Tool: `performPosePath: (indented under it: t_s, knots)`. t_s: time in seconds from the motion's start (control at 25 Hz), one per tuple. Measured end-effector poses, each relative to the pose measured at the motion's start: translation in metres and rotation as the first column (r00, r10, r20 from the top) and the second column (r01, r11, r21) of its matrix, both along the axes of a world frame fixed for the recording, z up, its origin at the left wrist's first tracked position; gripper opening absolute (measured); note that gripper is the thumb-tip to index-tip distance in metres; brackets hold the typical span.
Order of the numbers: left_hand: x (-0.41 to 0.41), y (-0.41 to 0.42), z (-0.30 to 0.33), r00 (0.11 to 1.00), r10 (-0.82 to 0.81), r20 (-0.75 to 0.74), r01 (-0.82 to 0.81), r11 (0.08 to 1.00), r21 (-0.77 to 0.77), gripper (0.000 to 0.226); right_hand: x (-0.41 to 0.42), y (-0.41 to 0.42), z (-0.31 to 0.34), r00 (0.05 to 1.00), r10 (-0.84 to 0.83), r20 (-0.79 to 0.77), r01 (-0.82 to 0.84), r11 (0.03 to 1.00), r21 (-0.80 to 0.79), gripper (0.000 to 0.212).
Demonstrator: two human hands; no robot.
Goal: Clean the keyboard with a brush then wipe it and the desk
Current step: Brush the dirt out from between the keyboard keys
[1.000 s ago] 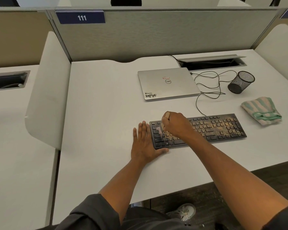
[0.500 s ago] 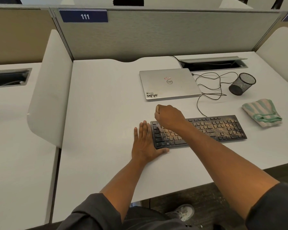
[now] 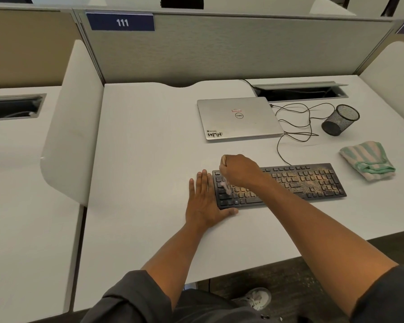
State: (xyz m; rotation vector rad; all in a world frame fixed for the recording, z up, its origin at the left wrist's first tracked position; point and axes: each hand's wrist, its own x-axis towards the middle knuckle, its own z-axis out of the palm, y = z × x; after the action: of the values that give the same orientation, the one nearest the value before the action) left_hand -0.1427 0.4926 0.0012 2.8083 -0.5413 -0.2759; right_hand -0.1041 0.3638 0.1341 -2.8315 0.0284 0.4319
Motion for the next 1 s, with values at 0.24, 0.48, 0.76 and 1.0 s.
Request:
performPosePath:
  t_s: [0.24, 0.48, 0.76, 1.0]
  knots:
    - [0.001, -0.001, -0.002, 1.000, 0.008, 0.001, -0.008, 1.000, -0.006, 0.141, -0.016, -0.014, -0.004, 0.989, -0.105, 0.100, 0.089, 0.984, 0.155, 0.019]
    - [0.001, -0.002, -0.003, 1.000, 0.007, -0.008, -0.007, 1.000, -0.016, 0.142, -0.040, -0.037, -0.015, 0.964, -0.197, 0.178, 0.178, 0.977, 0.117, 0.023]
    - [0.002, -0.001, -0.004, 1.000, 0.000, -0.002, 0.000, 1.000, 0.010, 0.140, -0.055, -0.036, -0.021, 0.941, -0.282, 0.188, 0.233, 0.941, 0.247, 0.021]
    - [0.002, -0.001, -0.003, 1.000, -0.001, -0.005, 0.001, 1.000, 0.014, 0.142, -0.046, -0.027, -0.015, 0.954, -0.281, 0.102, 0.227, 0.904, 0.363, 0.021]
